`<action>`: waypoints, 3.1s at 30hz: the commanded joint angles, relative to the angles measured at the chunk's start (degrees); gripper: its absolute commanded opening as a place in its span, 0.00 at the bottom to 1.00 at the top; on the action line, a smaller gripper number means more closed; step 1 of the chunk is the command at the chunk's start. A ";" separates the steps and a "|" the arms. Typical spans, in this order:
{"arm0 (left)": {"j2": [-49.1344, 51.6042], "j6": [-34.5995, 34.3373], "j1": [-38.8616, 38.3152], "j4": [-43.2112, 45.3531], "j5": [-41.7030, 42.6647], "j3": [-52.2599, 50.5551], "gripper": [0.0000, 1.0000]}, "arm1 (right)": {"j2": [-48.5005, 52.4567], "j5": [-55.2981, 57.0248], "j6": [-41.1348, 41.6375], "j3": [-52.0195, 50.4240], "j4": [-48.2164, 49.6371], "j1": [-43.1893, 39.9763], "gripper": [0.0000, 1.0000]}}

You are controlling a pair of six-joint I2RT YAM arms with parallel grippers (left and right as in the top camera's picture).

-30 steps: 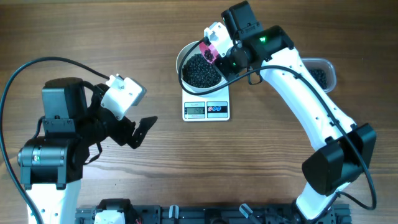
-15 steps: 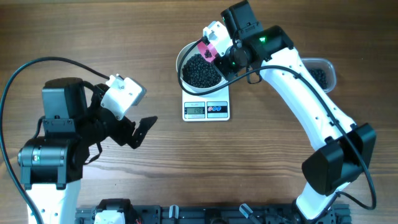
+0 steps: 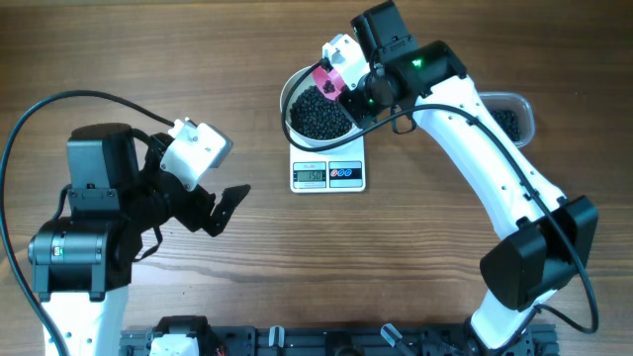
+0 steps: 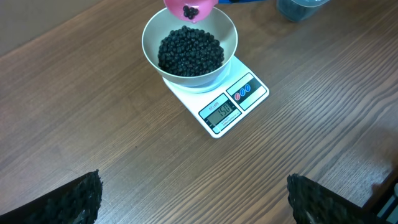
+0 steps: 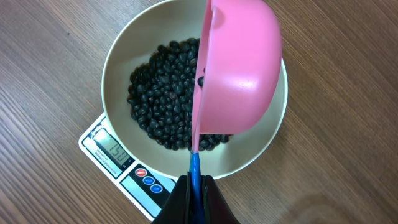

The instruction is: Scoop item into bowl and weigh 150g on scale

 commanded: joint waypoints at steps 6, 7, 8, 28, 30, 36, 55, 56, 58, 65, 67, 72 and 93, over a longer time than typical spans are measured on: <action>0.07 0.87 0.26 -0.04 0.92 1.05 1.00 | 1.49 -3.85 2.08 -0.48 -0.66 -0.04 0.04; 0.07 0.87 0.26 -0.04 0.92 1.05 1.00 | 1.49 -5.66 2.91 -0.48 -0.74 -0.57 0.04; 0.07 0.87 0.26 -0.04 0.92 1.05 1.00 | 1.49 -7.76 4.37 -0.48 -0.74 -1.44 0.04; 0.07 0.90 0.26 -0.04 0.92 1.05 1.00 | -5.70 -24.06 6.16 -0.46 -13.84 -24.39 0.04; 0.07 0.90 0.26 -0.04 0.92 1.05 1.00 | -7.34 -23.65 6.14 -0.46 -15.58 -27.50 0.04; 0.07 0.87 0.26 -0.04 0.92 1.05 1.00 | -8.81 -16.35 5.11 -0.48 -19.89 -34.80 0.04; 0.07 0.90 0.26 -0.04 0.92 1.05 1.00 | -8.66 17.94 5.57 -10.88 -16.39 -35.67 0.04; 0.07 0.87 0.26 -0.04 0.92 1.05 1.00 | -8.66 20.33 6.38 -10.88 -15.78 -35.06 0.04; 0.07 0.87 0.26 -0.04 0.92 1.05 1.00 | -8.66 22.53 6.21 -10.88 -13.81 -33.29 0.04; 0.07 0.87 0.26 -0.04 0.92 1.05 1.00 | -6.10 30.34 6.45 -10.97 -12.07 -28.13 0.04; 0.07 0.90 0.26 -0.04 0.92 1.05 1.00 | -5.35 32.72 6.45 -10.97 -11.76 -26.82 0.04; 0.07 0.87 0.26 -0.04 0.92 1.05 1.00 | -5.09 35.58 6.19 -10.97 -12.28 -22.80 0.06; 0.07 0.87 0.26 -0.04 0.92 1.05 1.00 | -40.41 -9.97 20.26 8.90 -34.69 -37.68 0.04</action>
